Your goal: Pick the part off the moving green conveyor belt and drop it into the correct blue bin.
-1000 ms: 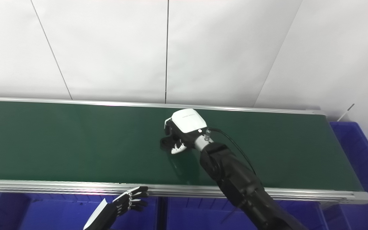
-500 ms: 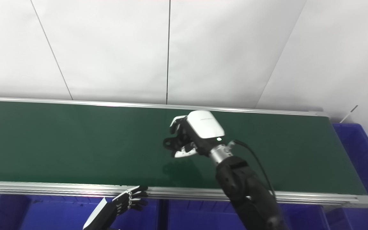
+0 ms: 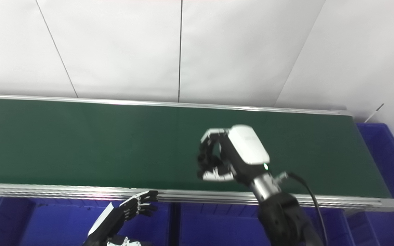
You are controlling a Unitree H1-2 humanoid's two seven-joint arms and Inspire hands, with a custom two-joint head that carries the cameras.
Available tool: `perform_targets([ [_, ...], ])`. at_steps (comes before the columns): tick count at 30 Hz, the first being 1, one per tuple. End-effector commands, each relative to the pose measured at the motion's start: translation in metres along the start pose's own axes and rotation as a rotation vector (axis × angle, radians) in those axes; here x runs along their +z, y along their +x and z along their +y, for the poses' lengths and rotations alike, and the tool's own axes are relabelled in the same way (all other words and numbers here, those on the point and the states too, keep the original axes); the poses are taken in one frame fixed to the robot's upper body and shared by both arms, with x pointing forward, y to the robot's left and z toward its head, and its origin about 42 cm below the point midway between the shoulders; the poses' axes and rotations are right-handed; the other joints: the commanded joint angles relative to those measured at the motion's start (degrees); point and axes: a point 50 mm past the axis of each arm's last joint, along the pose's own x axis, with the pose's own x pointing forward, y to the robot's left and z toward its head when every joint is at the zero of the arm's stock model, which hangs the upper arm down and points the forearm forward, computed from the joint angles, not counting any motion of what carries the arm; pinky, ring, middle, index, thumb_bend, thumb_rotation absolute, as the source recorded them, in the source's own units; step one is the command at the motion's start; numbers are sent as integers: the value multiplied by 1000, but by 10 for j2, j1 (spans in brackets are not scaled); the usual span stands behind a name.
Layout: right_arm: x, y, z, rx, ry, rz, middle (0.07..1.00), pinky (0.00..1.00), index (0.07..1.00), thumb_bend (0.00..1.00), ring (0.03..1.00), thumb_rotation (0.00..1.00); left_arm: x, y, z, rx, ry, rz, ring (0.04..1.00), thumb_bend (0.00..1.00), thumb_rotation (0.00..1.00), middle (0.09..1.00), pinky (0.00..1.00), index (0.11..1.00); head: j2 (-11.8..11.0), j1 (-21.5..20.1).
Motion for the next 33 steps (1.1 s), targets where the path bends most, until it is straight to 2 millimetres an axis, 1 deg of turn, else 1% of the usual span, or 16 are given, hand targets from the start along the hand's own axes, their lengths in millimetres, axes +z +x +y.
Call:
perform_targets([
  [1,2,-16,1,-8,27,20,474,161,485,529,225,0,13,2,6,5,3,-75,748,820,355,830,700,838,7,-3],
  [2,1,-22,7,8,41,36,476,169,486,529,239,0,13,2,7,6,4,-76,749,821,356,830,700,838,8,-5],
  [4,-2,-34,20,37,60,66,438,207,519,523,298,0,14,0,8,6,1,-78,749,830,366,831,700,838,14,-8],
  [5,-5,-41,30,52,67,84,435,212,521,522,305,0,15,-1,9,5,1,-79,749,831,368,831,701,839,15,-8],
  [8,-10,-54,54,88,77,124,417,214,524,521,305,0,16,-3,12,2,-3,-82,752,830,377,835,705,841,24,-13],
  [10,-14,-61,70,123,89,158,461,206,496,526,290,0,17,-4,14,4,-7,-84,750,833,374,833,703,841,29,-15],
  [12,-16,-66,83,157,96,192,414,200,513,521,286,0,18,-6,16,4,-10,-88,750,836,371,831,703,841,32,-15],
  [14,-18,-70,93,188,98,224,462,208,492,527,295,0,19,-7,17,7,-11,-92,752,837,372,830,705,841,35,-17],
  [17,-21,-72,102,220,108,250,472,202,487,528,291,0,20,-9,20,9,-12,-95,755,838,371,829,705,841,39,-20],
  [21,-24,-71,110,247,97,267,475,227,486,528,315,0,20,-9,22,9,-8,-97,752,842,372,828,703,837,45,-21],
  [25,-26,-69,116,275,69,238,475,242,487,527,322,0,22,-10,23,10,-8,-101,753,839,363,828,704,836,48,-21],
  [26,-26,-69,117,282,62,227,448,274,519,523,372,0,22,-11,24,8,-6,-101,754,834,363,827,704,838,49,-22],
  [29,-26,-70,117,296,85,217,465,354,526,525,480,1,23,-11,24,9,-2,-102,751,836,366,825,701,837,50,-23],
  [30,-26,-71,115,295,92,213,595,397,634,632,532,49,23,-12,24,7,-3,-102,751,836,365,824,701,837,51,-21],
  [31,-25,-72,113,291,100,209,708,478,717,707,619,119,23,-12,24,7,-4,-101,753,836,364,826,704,837,51,-21],
  [33,-22,-75,109,272,131,204,823,627,813,765,759,251,24,-13,24,9,-4,-102,750,838,360,822,704,835,51,-21],
])
